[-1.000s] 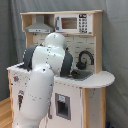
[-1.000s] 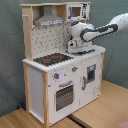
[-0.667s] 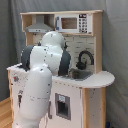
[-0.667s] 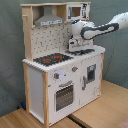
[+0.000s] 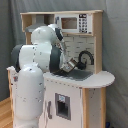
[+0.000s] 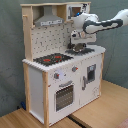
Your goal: Play with the kitchen
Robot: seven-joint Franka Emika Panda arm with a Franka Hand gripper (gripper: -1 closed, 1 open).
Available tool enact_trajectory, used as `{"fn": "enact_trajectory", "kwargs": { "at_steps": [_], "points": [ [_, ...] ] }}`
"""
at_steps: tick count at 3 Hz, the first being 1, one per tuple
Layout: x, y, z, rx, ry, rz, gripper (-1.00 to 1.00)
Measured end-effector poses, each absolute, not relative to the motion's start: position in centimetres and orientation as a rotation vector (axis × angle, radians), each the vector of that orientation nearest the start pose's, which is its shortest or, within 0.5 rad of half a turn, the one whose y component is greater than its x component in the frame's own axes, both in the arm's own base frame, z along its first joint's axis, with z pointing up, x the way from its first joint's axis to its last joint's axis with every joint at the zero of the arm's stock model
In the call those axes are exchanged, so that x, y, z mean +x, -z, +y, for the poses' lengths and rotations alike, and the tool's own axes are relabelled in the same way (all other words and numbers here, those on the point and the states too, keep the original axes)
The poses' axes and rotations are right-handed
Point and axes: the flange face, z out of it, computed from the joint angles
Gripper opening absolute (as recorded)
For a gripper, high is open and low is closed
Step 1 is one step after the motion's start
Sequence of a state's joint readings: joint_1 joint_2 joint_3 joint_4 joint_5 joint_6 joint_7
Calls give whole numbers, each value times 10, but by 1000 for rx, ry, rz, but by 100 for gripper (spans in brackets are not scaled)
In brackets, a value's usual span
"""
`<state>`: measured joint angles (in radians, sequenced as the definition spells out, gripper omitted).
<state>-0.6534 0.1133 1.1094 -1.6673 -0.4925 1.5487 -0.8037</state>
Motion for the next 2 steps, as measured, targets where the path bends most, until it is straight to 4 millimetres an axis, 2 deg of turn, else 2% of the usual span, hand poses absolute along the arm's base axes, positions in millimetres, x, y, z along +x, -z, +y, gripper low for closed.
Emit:
{"fn": "enact_trajectory", "kwargs": {
  "at_steps": [1, 2],
  "points": [
    [534, -558, 189, -2861, -334, -1971, -100],
    [527, -564, 218, -2898, -191, -1912, -100]
  ]
}}
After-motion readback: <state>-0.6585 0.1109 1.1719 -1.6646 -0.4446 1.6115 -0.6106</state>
